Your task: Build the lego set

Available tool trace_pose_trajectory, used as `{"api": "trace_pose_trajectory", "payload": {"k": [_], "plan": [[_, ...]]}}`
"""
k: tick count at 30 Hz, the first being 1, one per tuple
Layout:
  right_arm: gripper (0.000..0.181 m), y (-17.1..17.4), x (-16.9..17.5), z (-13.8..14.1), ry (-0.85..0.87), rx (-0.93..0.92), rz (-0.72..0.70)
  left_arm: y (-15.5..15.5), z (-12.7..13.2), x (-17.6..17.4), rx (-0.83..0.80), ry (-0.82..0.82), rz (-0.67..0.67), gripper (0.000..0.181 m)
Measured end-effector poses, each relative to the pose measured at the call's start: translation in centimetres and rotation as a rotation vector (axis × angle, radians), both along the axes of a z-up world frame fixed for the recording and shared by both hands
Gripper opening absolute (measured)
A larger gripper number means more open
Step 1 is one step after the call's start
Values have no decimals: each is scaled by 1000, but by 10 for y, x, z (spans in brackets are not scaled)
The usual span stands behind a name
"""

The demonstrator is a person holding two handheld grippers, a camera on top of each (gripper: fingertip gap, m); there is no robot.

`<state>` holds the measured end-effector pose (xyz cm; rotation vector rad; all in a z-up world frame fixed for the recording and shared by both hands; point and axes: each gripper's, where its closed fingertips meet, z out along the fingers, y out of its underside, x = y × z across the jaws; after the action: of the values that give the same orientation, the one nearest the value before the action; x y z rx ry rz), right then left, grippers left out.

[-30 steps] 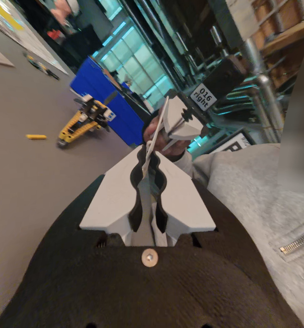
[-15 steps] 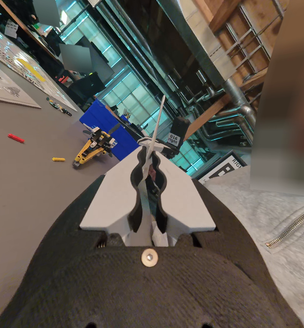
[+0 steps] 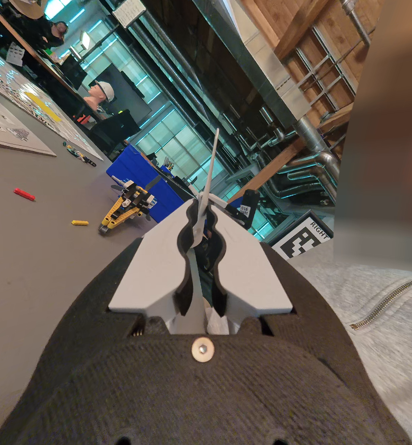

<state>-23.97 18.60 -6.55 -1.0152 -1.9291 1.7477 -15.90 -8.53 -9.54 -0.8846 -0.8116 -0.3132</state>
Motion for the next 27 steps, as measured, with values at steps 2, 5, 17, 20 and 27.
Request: {"api": "trace_pose_trajectory", "payload": {"k": [2, 5, 17, 20, 27], "plan": [[8, 1, -1, -4, -18, -18, -2, 0, 0, 0, -1, 2, 3, 4], [12, 1, -2, -13, -24, -2, -13, 0, 0, 0, -3, 7, 7, 4], [48, -8, -15, -60, -116, 108, -54, 2, 3, 3, 9, 28, -7, 4], [62, -7, -29, -68, -121, 145, -87, 2, 3, 4, 9, 31, -9, 5], [79, -16, -53, -94, -197, 166, -81, 2, 4, 4, 21, 32, -14, 5]]}}
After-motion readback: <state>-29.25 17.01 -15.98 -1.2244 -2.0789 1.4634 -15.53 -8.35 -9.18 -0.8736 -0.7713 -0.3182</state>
